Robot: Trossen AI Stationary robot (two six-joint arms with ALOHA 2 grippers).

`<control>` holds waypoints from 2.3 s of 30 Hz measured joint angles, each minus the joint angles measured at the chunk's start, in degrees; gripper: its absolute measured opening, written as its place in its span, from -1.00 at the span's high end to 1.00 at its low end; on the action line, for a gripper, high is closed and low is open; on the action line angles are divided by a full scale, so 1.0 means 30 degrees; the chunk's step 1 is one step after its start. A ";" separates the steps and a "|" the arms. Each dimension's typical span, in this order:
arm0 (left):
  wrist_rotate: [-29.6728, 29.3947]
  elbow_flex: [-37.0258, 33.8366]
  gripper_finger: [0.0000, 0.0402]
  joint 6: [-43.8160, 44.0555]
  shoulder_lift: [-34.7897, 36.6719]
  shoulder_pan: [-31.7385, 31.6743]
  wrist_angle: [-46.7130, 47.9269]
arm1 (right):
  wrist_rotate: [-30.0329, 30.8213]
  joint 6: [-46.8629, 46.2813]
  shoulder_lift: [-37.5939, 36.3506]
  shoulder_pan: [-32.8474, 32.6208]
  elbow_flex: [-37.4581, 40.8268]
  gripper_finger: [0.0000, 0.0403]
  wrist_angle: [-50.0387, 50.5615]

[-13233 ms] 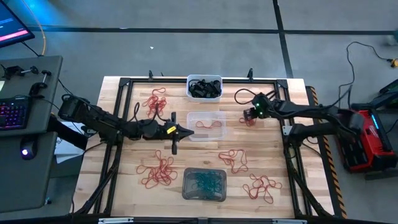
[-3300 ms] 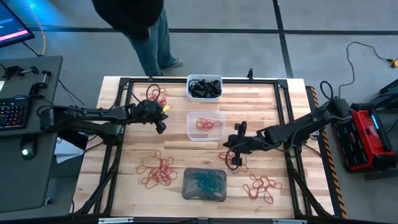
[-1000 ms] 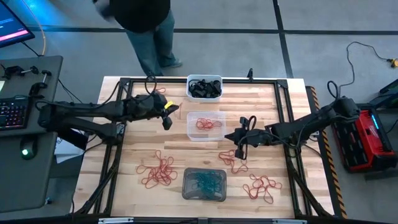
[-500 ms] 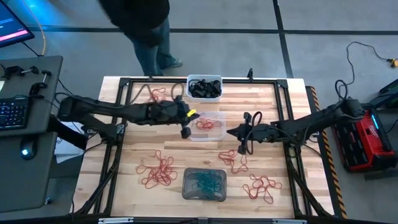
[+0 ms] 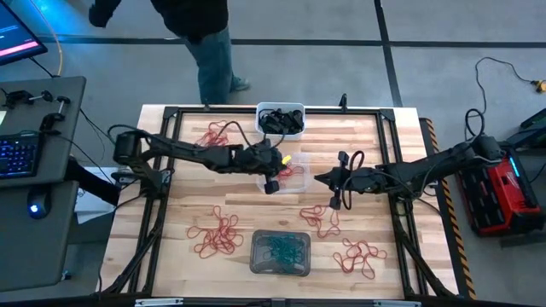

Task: Sort rubber bands into baskets
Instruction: Put the red rubber band into the transparent bin

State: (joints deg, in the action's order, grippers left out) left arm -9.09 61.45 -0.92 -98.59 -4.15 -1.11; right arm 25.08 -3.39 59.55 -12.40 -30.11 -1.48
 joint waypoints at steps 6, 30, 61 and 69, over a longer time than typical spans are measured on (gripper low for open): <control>-0.0010 -0.0007 1.00 -0.0195 -0.1191 -0.0256 -0.0376 | 0.0015 -0.0060 0.0000 0.0000 0.0000 1.00 0.0089; 0.0927 -0.0259 0.29 -0.1592 -0.0194 0.0266 -0.1686 | 0.0036 -0.0227 0.0000 0.0000 0.0000 1.00 0.0104; 0.1288 -0.6196 0.51 -0.0824 0.3092 -0.0689 -1.3451 | 0.0015 0.0290 0.0000 0.0000 -0.0007 1.00 0.0126; -0.1853 -0.9236 0.69 0.1202 1.0431 -0.1483 -0.4660 | 0.0015 0.0290 0.0007 0.0000 -0.0015 1.00 -0.0012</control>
State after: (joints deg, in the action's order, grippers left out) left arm -14.65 33.74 2.69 -67.30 -8.60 -15.10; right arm 25.12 -2.52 59.57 -12.40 -30.15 -1.52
